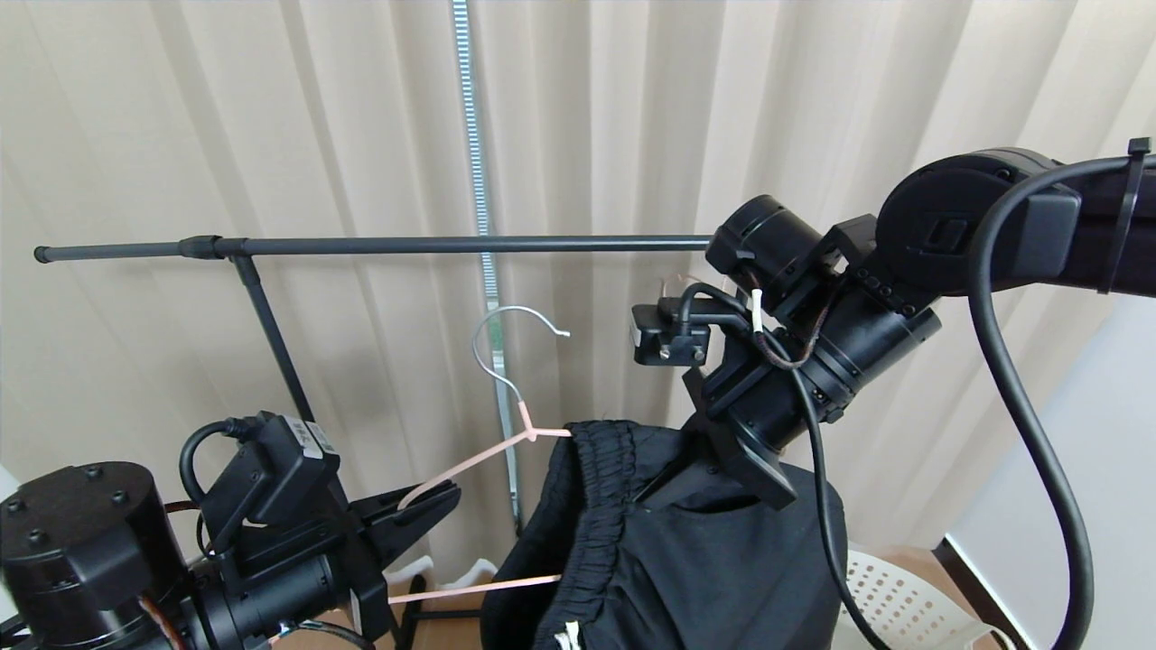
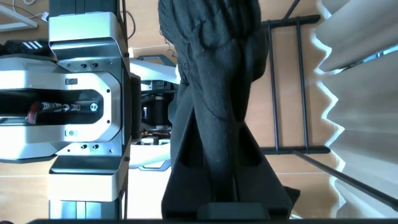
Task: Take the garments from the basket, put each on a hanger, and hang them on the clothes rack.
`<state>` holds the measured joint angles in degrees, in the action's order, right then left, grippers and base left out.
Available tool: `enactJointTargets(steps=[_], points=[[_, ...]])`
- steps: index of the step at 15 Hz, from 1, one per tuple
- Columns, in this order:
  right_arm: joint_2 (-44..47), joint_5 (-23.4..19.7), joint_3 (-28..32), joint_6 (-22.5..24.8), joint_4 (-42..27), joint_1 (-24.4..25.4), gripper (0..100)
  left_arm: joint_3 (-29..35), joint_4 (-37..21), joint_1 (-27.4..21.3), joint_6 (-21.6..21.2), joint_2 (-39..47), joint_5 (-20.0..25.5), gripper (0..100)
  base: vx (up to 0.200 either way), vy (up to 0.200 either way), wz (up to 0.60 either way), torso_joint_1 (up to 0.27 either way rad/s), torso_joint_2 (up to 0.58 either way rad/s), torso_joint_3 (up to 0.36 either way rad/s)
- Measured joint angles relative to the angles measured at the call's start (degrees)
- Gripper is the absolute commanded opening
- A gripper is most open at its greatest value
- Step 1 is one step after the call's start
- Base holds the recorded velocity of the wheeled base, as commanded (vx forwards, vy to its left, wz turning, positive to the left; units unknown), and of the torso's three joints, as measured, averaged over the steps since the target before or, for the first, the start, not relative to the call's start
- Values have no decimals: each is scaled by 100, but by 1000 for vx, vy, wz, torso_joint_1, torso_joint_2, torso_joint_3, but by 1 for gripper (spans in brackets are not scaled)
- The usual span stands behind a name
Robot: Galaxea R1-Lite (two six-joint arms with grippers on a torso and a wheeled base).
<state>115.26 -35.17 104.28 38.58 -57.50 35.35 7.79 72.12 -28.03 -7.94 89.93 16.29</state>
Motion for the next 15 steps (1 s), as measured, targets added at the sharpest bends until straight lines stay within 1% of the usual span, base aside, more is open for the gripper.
enactJointTargets(steps=[3, 5, 7, 8, 10, 11, 13, 14, 15], points=[[-74, 0, -10, -11, 0, -7, 0, -68, 241, 0, 13, -7, 16, 100, 0, 0, 0, 0, 0, 0], [-121, 4, -21, -21, -13, -7, 0, -173, 532, 44, 57, -18, 38, 100, 0, 0, 0, 0, 0, 0], [-184, 11, -54, -21, -11, -16, 0, -295, 805, 273, 99, -22, 286, 100, 0, 0, 0, 0, 0, 0], [-219, 49, -63, -62, -11, -29, 0, -352, 925, 438, 145, -40, 535, 100, 0, 0, 0, 0, 0, 0], [-297, 138, -84, -163, 0, -74, 0, -394, 1037, 1047, 343, -160, 1223, 100, 0, 0, 0, 0, 0, 0], [-328, 195, -83, -169, 5, -110, 0, -396, 1065, 1362, 494, -247, 1467, 100, 0, 0, 0, 0, 0, 0], [-396, 356, -56, -188, 156, -178, 0, -410, 1064, 1902, 941, -390, 1642, 100, 0, 0, 0, 0, 0, 0], [-432, 573, -63, -238, 312, -187, 0, -451, 942, 2070, 1239, -424, 1655, 100, 0, 0, 0, 0, 0, 0], [-460, 761, -73, -297, 457, -193, 0, -518, 714, 2169, 1414, -435, 1658, 100, 0, 0, 0, 0, 0, 0]])
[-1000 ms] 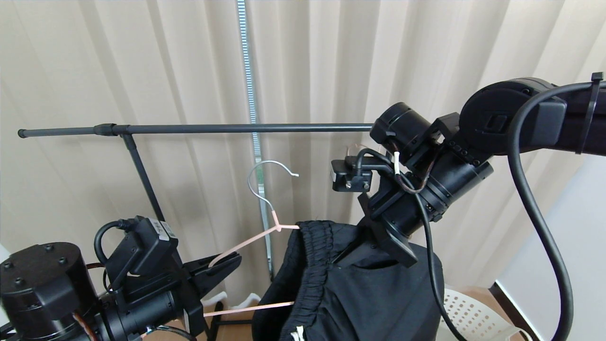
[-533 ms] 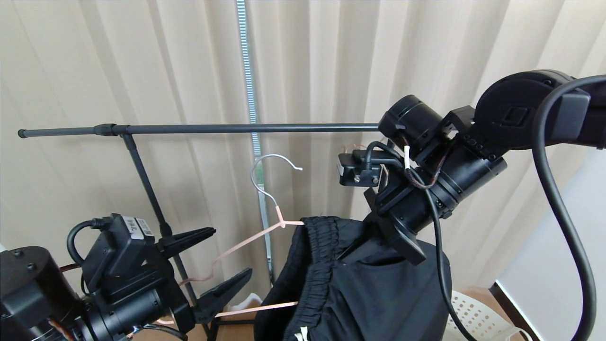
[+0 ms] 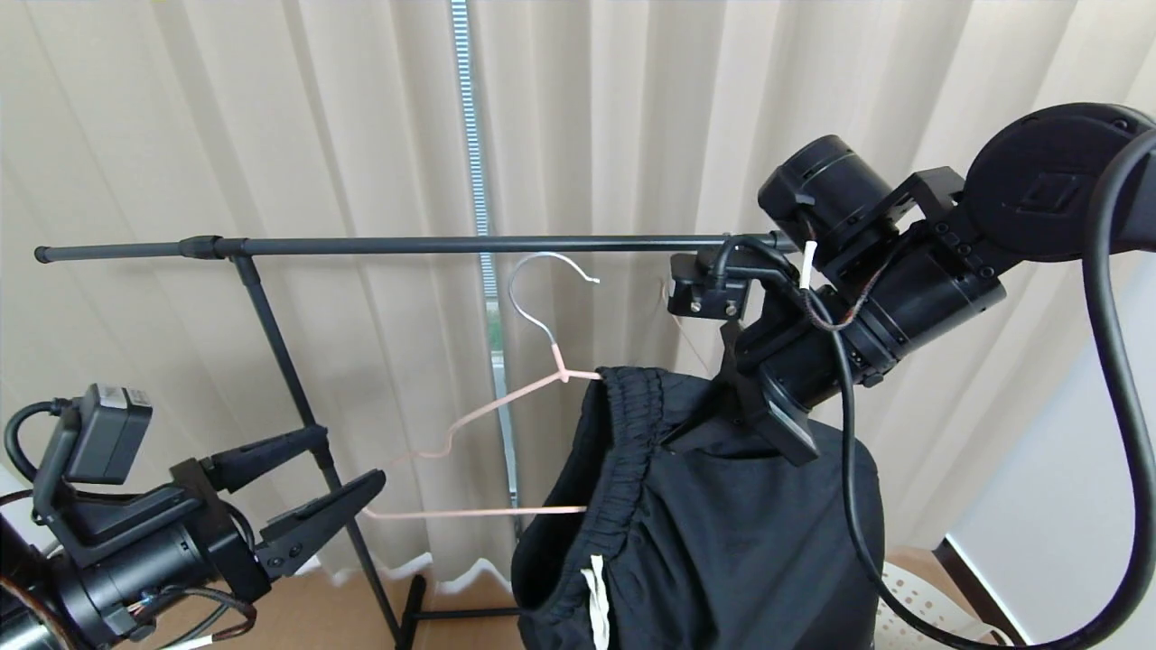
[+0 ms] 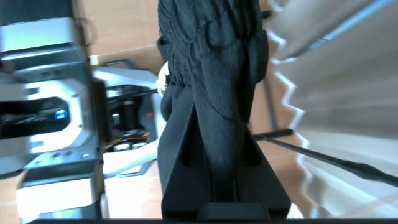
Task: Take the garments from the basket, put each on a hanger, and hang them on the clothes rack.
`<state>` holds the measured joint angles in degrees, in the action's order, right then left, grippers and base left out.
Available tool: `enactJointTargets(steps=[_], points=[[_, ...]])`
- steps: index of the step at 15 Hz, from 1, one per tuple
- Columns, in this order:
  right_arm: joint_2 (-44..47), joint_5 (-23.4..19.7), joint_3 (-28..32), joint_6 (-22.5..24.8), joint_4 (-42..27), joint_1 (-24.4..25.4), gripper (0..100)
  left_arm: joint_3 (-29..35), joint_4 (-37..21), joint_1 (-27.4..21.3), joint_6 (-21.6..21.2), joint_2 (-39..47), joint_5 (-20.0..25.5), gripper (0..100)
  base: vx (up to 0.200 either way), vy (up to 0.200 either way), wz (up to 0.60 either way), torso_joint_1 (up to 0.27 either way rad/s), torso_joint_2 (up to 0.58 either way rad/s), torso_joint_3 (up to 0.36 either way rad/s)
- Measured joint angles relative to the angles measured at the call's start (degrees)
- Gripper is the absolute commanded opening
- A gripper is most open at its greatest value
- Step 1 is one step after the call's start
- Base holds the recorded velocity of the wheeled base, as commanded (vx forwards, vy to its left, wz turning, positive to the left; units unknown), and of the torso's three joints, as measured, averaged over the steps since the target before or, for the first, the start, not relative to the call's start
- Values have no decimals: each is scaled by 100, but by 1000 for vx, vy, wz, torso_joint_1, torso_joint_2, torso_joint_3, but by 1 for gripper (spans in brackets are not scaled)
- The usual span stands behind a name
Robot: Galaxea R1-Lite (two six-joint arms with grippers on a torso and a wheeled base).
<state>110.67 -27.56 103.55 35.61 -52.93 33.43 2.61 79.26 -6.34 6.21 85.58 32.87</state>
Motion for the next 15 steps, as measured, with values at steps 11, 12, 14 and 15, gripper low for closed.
enactJointTargets(steps=[11, 12, 14, 15], points=[[-522, 211, -514, -539, 1401, -5, 0, 1287, -2814, -1353, 551, 599, -1473, 100, 0, 0, 0, 0, 0, 0], [-590, 211, -672, -578, 1527, -5, 0, 1532, -2838, -1565, 606, 786, -1688, 100, 0, 0, 0, 0, 0, 0], [-714, 215, -870, -655, 1680, -9, 0, 1888, -2840, -1887, 673, 1112, -1902, 100, 0, 0, 0, 0, 0, 0], [-778, 213, -928, -663, 1686, -7, 0, 2018, -2840, -1987, 685, 1269, -1982, 100, 0, 0, 0, 0, 0, 0]])
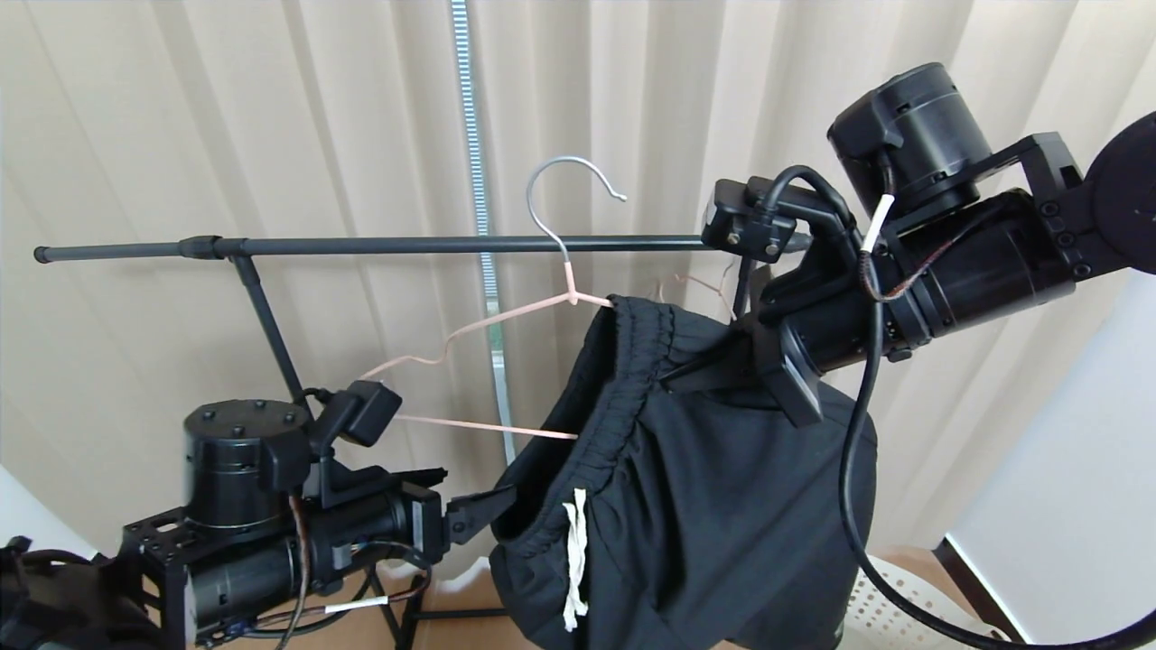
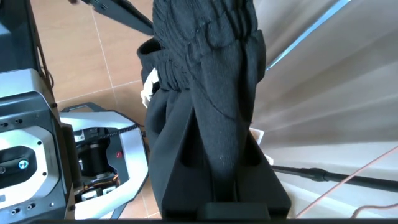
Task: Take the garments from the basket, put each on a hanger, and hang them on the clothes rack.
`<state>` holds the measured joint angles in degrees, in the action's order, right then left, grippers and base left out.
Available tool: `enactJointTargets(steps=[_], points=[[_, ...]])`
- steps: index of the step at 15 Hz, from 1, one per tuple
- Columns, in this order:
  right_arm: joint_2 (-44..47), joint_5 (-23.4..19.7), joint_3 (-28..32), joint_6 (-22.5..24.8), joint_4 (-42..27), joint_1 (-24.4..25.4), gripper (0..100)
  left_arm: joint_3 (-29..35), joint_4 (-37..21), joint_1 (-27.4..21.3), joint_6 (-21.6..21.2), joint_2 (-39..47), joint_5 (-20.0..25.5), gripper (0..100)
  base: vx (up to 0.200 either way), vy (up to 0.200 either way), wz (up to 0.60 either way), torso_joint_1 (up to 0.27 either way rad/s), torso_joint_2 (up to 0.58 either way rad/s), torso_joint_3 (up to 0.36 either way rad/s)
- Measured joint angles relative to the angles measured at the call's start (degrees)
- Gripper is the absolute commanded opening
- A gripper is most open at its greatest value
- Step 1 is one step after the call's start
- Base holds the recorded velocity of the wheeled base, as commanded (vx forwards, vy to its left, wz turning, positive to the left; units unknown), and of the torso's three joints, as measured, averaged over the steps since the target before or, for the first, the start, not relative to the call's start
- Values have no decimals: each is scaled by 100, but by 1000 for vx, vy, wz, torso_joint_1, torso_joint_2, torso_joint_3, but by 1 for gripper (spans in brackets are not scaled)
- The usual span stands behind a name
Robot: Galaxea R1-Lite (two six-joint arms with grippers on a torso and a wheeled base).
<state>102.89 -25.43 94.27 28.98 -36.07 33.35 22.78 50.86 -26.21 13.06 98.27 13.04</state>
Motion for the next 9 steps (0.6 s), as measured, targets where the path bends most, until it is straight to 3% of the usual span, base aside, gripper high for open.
enactJointTargets(steps=[3, 4, 9], points=[[-195, -2, -108, 0, 11, 5, 0, 194, 12, -199, 16, 413, -100, 100, 0, 0, 0, 0, 0, 0], [-251, -2, -138, 0, 13, 5, 0, 212, 16, -247, 38, 514, -128, 0, 0, 0, 0, 0, 0, 0], [-383, 1, -304, 0, 17, -41, 0, 169, 106, -411, 77, 702, -334, 0, 0, 0, 0, 0, 0, 0]])
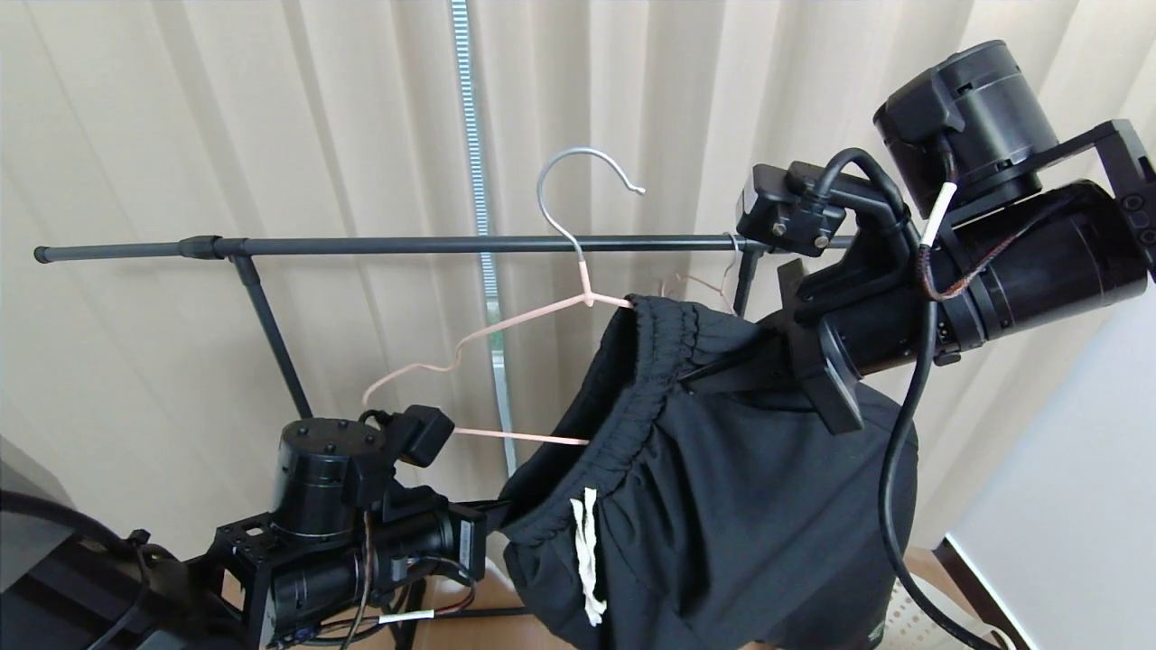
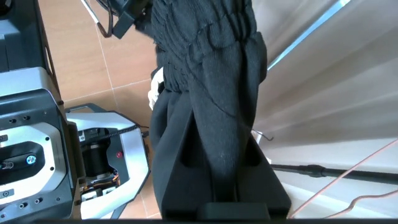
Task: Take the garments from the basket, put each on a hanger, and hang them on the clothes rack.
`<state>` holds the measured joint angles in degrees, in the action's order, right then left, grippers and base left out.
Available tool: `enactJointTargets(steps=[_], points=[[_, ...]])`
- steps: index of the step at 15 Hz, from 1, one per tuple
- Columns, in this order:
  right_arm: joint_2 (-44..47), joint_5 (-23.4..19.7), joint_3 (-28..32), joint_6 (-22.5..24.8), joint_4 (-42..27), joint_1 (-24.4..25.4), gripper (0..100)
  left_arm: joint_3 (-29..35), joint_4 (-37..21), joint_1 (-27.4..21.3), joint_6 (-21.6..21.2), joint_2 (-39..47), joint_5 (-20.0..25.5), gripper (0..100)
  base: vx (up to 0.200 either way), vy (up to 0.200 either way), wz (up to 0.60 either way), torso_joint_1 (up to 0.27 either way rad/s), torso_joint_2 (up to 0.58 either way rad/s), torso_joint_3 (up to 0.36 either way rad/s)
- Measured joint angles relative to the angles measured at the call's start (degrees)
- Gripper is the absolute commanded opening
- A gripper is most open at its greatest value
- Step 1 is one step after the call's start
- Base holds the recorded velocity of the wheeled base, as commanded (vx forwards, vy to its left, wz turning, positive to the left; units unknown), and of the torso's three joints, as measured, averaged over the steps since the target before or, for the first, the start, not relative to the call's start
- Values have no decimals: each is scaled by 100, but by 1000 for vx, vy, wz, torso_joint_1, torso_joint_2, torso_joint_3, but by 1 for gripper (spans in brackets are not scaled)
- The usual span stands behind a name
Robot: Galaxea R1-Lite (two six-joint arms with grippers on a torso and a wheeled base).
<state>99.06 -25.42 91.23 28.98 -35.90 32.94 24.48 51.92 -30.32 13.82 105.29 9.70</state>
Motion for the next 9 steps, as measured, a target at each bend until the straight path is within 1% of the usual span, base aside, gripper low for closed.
enactJointTargets(steps=[5, 9], points=[[-6, 2, -436, 2, 257, -386, 0, -257, 50, 41, -33, -461, -78, 0, 0, 0, 0, 0, 0, 0], [-61, 2, -739, 2, 391, -502, 0, -340, 52, 172, -72, -734, -71, 0, 0, 0, 0, 0, 0, 0]])
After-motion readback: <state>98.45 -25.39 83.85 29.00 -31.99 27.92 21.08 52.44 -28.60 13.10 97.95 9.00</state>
